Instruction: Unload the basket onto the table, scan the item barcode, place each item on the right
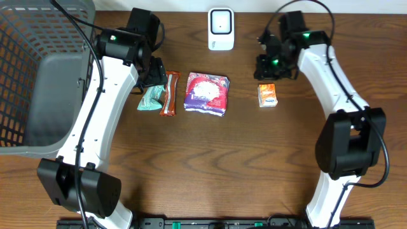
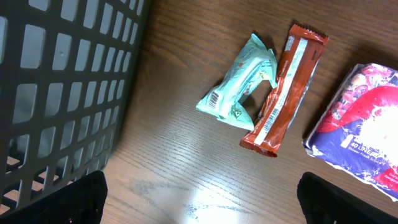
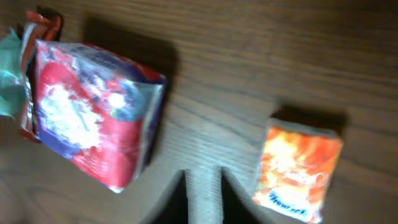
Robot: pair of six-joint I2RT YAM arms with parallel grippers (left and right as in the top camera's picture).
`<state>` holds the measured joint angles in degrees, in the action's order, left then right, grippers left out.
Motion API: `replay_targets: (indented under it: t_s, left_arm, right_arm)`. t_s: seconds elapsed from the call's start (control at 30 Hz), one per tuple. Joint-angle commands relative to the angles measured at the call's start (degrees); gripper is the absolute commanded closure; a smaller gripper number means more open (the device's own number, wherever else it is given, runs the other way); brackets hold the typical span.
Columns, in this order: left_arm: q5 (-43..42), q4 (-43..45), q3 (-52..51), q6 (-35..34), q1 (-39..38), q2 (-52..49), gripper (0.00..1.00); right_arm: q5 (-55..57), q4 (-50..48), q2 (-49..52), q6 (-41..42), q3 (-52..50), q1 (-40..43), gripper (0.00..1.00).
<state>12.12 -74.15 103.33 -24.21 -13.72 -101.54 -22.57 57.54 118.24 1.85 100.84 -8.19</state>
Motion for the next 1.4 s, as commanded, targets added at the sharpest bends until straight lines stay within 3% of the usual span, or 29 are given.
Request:
replay_targets:
  t_s: [0.0, 0.3, 0.53, 0.73, 0.8, 0.87, 0.9, 0.93, 1.17, 1.27, 1.37]
  left_arm:
    - [0.28, -0.22, 0.39, -0.55, -0.02, -0.28, 0.02]
    - [0.28, -0.20, 0.39, -0.52, -0.02, -0.28, 0.02]
    - [0.28, -0.20, 0.39, -0.55, -0.02, -0.28, 0.02]
    - [0.28, -0.20, 0.39, -0.55, -0.02, -0.28, 0.02]
    - [0.28, -0.20, 0.39, -0.55, -0.02, -0.28, 0.02]
    - [0.28, -0.20, 0.39, -0.55, -0.02, -0.28, 0.02]
    - [0.28, -0.20, 0.39, -0.55, -0.02, -0.28, 0.02]
    - [0.28, -0.20, 0.39, -0.55, -0.02, -0.28, 0.02]
    - [0.28, -0.20, 0.39, -0.55, -0.02, -0.28, 0.02]
    - [0.28, -0.20, 0.39, -0.55, -0.02, -0.28, 0.02]
    - [0.28, -0.20, 0.39, -0.55, -0.02, -0.28, 0.02]
  right_arm:
    - [1.66, -1.62, 0.61, -3.30, -4.66, 0.66, 0.64]
    - [32.48, -4.63, 0.70, -0.92, -8.44, -8.44, 0.51]
    - [51.91, -11.41, 0.92, 7.63, -15.82, -15.26, 0.50]
    - [54.60, -20.33, 0.96, 7.80, -24.04, -16.24, 0.48]
    - [53.53, -21.29, 0.96, 7.98, -25.57, -15.91, 0.51]
    - [51.12, -21.42, 0.96, 7.96, -26.16, -15.45, 0.65]
    - [49.77, -21.31, 0.96, 7.96, -26.16, -15.26, 0.87]
    - [47.80, -21.16, 0.92, 7.98, -26.08, -15.06, 0.99]
    - [30.80, -16.24, -0.63, 9.70, -18.18, -12.28, 0.99]
    - [8.61, -10.67, -0.85, 5.81, -9.55, -7.50, 0.99]
    - [-6.60, -7.52, -0.85, 4.98, -6.25, -3.23, 0.99]
